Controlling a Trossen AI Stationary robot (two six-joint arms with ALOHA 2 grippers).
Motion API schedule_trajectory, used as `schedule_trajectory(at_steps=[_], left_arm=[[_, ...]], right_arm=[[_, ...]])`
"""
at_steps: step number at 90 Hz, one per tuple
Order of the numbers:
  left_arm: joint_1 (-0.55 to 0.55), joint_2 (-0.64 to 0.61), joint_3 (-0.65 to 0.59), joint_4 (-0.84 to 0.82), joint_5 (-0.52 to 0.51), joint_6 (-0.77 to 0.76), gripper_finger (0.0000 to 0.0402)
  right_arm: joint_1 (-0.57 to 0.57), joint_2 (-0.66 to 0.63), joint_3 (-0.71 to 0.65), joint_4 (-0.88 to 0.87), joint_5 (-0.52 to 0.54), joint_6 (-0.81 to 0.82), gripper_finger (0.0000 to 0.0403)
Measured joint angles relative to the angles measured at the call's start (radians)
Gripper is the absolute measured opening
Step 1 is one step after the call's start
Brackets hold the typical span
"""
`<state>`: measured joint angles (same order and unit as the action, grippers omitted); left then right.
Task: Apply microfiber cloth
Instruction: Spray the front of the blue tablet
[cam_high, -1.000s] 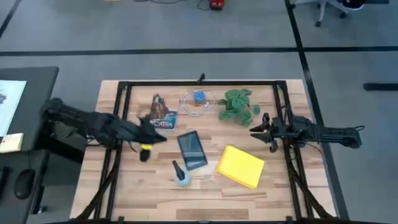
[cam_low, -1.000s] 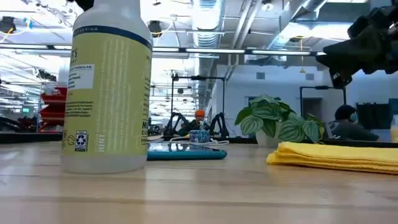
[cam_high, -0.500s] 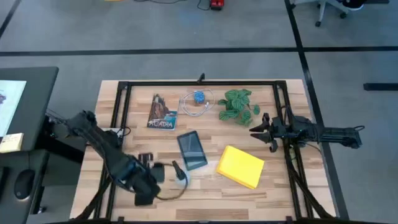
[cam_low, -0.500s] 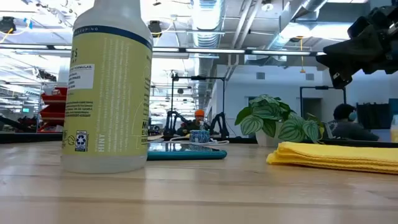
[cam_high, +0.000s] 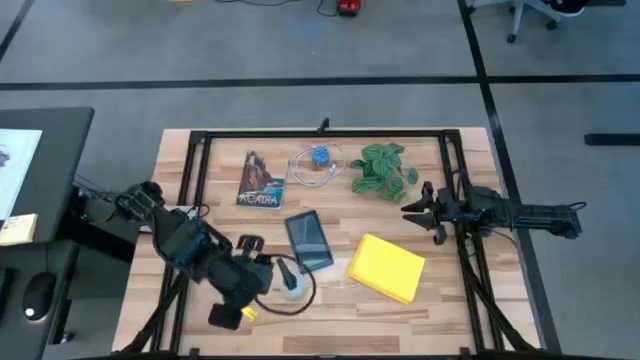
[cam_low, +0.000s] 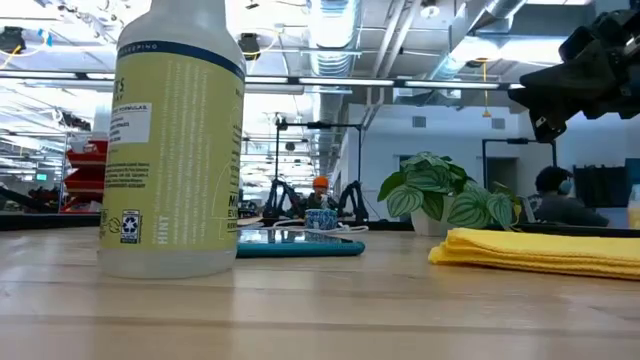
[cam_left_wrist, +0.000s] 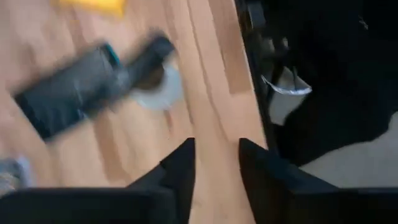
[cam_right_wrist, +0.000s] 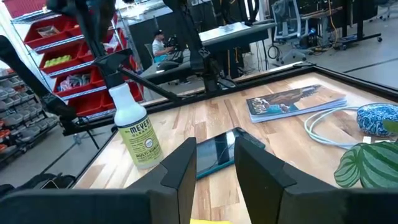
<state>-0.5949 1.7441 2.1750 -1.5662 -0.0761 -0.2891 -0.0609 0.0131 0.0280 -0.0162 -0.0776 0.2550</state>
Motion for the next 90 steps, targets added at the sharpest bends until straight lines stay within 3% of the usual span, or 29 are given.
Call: schedule_trajectory(at_steps=[16, 37, 71, 90], left_arm=[[0.078, 0.011, 0.008, 0.083, -0.026, 0.319, 0.0134], [0.132, 0.074, 0.002, 0.065, -0.027, 0.509, 0.0144], [0.135, 0.189, 0.001, 0.012, -0.024, 0.576, 0.0190], [0.135, 0.189, 0.001, 0.019, -0.023, 0.592, 0.0192]], right_arm=[[0.000, 0.000, 0.000, 0.000, 0.000, 0.000, 0.0098], [0.000, 0.000, 0.000, 0.000, 0.000, 0.000, 0.0098], [0.000, 0.000, 0.000, 0.000, 0.000, 0.000, 0.0098], [0.000, 0.000, 0.000, 0.000, 0.000, 0.000, 0.0098]])
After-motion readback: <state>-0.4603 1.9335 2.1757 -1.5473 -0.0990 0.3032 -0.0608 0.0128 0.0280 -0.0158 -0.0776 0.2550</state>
